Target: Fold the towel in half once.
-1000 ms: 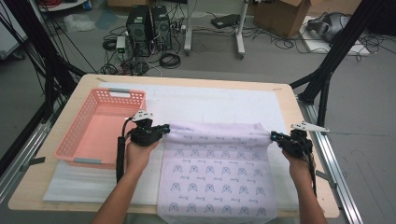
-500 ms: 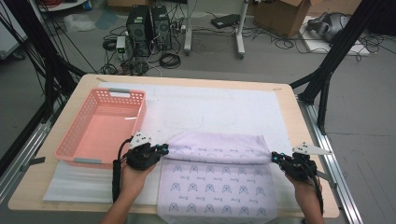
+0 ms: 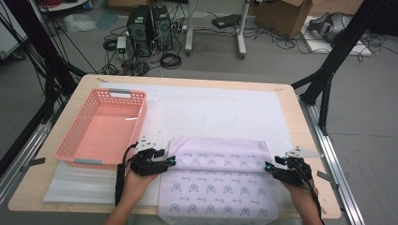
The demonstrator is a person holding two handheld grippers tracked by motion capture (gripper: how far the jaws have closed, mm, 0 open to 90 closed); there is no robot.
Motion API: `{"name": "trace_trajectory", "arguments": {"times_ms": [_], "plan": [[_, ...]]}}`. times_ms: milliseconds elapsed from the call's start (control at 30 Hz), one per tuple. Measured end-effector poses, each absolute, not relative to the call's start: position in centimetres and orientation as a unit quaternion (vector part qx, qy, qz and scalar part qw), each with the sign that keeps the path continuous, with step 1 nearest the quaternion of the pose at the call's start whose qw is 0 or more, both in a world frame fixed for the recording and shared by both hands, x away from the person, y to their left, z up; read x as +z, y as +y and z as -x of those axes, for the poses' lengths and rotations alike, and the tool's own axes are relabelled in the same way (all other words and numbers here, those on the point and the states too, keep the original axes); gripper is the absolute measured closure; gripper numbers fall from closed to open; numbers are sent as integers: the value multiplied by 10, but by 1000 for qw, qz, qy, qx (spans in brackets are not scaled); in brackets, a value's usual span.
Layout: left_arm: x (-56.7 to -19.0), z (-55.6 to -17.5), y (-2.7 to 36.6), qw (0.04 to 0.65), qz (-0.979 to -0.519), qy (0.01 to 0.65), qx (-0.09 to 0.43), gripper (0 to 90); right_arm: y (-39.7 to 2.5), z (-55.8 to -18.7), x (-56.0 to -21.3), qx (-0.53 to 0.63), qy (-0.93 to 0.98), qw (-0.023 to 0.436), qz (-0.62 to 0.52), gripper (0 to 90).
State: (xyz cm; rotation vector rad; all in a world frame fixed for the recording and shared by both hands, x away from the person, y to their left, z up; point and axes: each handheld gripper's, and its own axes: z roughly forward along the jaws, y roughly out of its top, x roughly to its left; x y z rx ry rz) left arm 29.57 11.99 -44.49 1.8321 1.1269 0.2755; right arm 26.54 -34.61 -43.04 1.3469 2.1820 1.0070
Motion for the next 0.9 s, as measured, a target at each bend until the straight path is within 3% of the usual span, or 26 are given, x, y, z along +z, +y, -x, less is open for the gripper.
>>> {"name": "trace_trajectory", "arguments": {"times_ms": [233,367,467,533,567,900], "plan": [[-449,-327,113,457,-732,492,114,389,-335,-306,-433,349,765,185,-509,371],[-453,-334,108,454,-732,494,116,450,-329,-324,-442,335,765,172,-523,380],[-453,-334,107,450,-732,496,121,542,-329,-328,-441,337,768,172,-516,566],[-453,-332,105,445,-745,482,123,756,-329,-329,-440,338,776,165,-506,760],[-452,-331,104,444,-748,476,129,839,-327,-328,-439,337,780,173,-498,801],[-438,-318,110,485,-739,446,142,867,-330,-313,-423,360,776,212,-473,821]]}}
